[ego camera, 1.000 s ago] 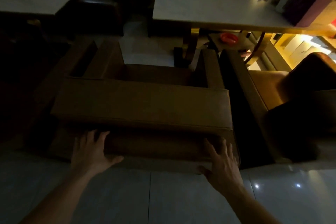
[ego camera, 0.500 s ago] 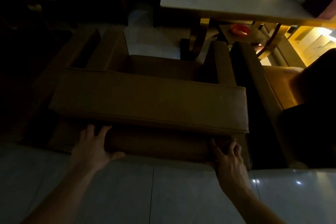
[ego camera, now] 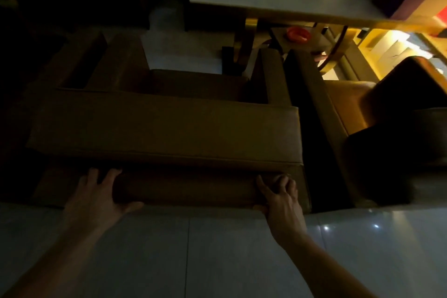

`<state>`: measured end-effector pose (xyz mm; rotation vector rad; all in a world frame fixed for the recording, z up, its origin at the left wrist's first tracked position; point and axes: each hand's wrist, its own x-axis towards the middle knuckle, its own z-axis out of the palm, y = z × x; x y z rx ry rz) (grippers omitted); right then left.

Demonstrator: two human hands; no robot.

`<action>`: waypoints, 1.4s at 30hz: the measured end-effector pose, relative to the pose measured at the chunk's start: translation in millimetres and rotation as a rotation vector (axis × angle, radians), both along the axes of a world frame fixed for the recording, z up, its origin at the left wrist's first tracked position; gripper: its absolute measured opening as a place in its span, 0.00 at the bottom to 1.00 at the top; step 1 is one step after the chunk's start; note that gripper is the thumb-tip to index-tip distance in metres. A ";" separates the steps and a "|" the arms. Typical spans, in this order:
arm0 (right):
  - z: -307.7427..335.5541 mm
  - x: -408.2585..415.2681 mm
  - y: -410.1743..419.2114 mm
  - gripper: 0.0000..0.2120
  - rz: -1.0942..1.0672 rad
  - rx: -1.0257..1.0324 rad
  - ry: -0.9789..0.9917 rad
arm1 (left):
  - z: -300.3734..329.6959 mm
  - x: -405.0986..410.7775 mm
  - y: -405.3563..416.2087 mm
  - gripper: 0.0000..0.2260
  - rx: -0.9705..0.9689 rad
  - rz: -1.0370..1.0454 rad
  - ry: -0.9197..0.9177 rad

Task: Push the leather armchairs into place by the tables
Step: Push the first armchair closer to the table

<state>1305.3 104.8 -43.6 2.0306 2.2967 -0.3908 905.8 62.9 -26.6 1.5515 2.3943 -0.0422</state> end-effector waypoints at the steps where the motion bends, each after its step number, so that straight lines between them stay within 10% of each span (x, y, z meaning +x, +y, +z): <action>1: 0.6 2.5 1.6 0.36 -0.001 0.000 0.007 | -0.5 1.9 -0.3 0.45 0.000 0.001 -0.004; 42: 18.3 33.1 -3.8 0.35 -0.069 -0.067 0.000 | -7.9 39.7 6.4 0.40 -0.034 -0.006 -0.087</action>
